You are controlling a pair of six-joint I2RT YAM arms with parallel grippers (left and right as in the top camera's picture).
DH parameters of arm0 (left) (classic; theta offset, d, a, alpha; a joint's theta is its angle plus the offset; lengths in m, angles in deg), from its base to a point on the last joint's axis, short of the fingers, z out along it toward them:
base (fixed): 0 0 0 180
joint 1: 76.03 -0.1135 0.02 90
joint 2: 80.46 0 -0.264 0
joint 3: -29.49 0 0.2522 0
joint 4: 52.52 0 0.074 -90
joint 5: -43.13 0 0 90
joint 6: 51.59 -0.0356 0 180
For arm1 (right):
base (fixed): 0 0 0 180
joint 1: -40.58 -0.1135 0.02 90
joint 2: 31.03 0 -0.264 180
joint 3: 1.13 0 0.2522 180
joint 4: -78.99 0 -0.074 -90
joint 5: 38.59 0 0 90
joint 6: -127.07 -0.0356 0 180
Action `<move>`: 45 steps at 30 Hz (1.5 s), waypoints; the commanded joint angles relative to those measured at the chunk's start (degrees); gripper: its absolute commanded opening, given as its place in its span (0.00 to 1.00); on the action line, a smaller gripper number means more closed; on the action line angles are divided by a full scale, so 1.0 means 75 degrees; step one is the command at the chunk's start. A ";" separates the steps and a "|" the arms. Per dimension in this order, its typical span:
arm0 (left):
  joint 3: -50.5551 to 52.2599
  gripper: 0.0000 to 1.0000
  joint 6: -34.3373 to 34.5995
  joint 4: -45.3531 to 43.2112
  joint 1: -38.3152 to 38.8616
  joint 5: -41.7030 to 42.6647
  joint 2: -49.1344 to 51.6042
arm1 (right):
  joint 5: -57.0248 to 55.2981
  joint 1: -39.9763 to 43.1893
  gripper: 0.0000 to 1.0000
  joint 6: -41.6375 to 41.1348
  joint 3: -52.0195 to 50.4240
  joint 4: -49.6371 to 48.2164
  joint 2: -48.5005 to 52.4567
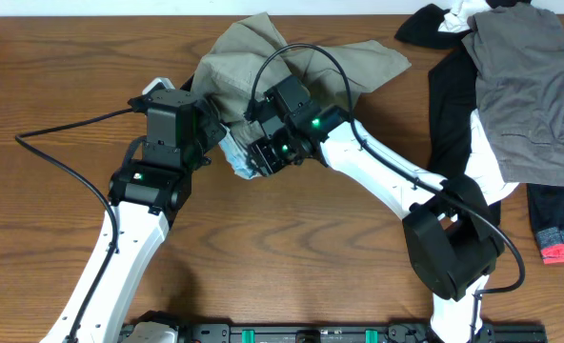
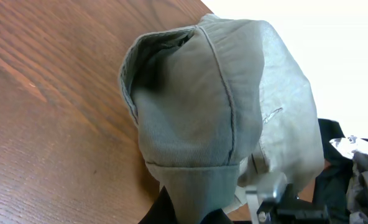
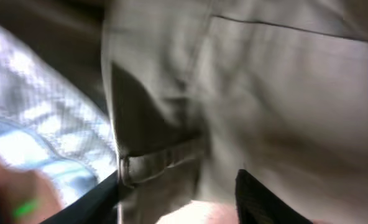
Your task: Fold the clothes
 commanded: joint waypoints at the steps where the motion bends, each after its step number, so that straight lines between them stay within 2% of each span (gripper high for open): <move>1: -0.0154 0.06 -0.0187 -0.0061 -0.0035 -0.0195 -0.0184 | -0.0886 0.0015 0.47 -0.0035 0.0017 0.0003 -0.0023; 6: -0.0154 0.06 -0.0580 -0.0038 -0.0050 -0.0297 -0.0213 | -0.1632 0.0280 0.08 -0.0038 0.0052 -0.0035 -0.0061; 8: -0.0154 0.06 -0.0731 0.0012 -0.0160 -0.0408 -0.0300 | -0.1763 0.0498 0.01 -0.0035 0.0187 0.0003 -0.0134; 19: -0.0154 0.06 -0.1617 -0.0152 -0.1480 -0.0495 -0.1891 | -0.1772 0.2247 0.01 0.0114 0.2221 0.1023 -0.1230; 25: -0.0154 0.06 -0.2366 -0.0848 -0.1518 -0.0495 -0.2990 | -0.1897 0.2728 0.01 0.0297 0.2920 0.1408 -0.1728; 31: -0.0154 0.06 -0.2413 -0.1632 -0.1518 -0.0493 -0.3754 | -0.1888 0.2993 0.01 0.0417 0.3235 0.1434 -0.2139; 45: -0.0163 0.06 -0.2535 -0.2361 -0.1518 -0.0498 -0.3963 | -0.2282 0.4060 0.01 0.0831 0.3870 0.1384 -0.3299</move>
